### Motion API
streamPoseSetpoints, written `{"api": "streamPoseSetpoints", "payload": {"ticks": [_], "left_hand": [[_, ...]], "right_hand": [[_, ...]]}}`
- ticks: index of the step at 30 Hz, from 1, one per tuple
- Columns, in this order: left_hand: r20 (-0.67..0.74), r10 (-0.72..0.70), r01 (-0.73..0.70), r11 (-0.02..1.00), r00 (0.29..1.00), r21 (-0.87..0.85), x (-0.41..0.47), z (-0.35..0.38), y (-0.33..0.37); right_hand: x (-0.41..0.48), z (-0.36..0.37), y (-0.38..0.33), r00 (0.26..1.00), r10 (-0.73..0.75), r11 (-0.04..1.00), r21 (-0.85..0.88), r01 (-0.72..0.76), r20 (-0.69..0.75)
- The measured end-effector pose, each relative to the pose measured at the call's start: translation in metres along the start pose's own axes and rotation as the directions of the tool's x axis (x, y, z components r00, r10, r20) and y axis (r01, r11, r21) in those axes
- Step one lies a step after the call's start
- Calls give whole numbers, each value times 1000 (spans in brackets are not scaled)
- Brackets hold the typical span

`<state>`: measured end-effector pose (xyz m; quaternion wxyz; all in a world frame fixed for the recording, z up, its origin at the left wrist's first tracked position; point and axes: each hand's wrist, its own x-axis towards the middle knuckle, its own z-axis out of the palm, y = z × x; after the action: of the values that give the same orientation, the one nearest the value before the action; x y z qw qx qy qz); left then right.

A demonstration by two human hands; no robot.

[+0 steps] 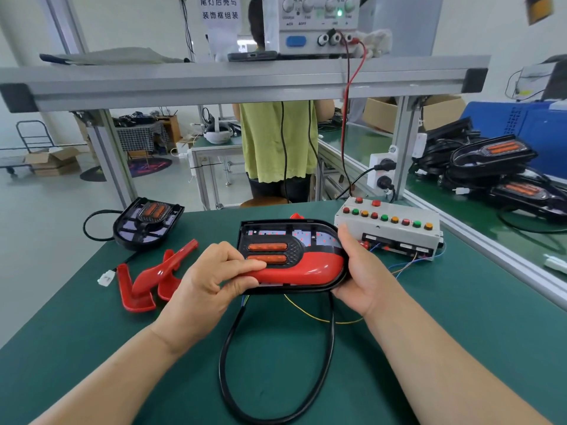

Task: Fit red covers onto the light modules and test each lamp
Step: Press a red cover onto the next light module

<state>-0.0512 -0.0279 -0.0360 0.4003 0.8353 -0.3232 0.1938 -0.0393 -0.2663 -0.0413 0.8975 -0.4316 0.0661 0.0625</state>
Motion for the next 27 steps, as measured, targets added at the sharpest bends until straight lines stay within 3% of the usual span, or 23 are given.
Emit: {"api": "streamPoseSetpoints", "payload": {"ticks": [9,22,27], "left_hand": [[-19,-6,6,1000,1000,-13,-3,4,-2],[-55,85,-74,982,995,174,-6,13,-3],[-35,135,-125,973,990,194,-1,9,2]], "right_hand": [[-2,2,0,1000,-12,1000,-8,12,19],[-2,3,1,1000,-18,1000,-20,18,14],[1,1,0,997,-50,996,-82,46,-56]]}}
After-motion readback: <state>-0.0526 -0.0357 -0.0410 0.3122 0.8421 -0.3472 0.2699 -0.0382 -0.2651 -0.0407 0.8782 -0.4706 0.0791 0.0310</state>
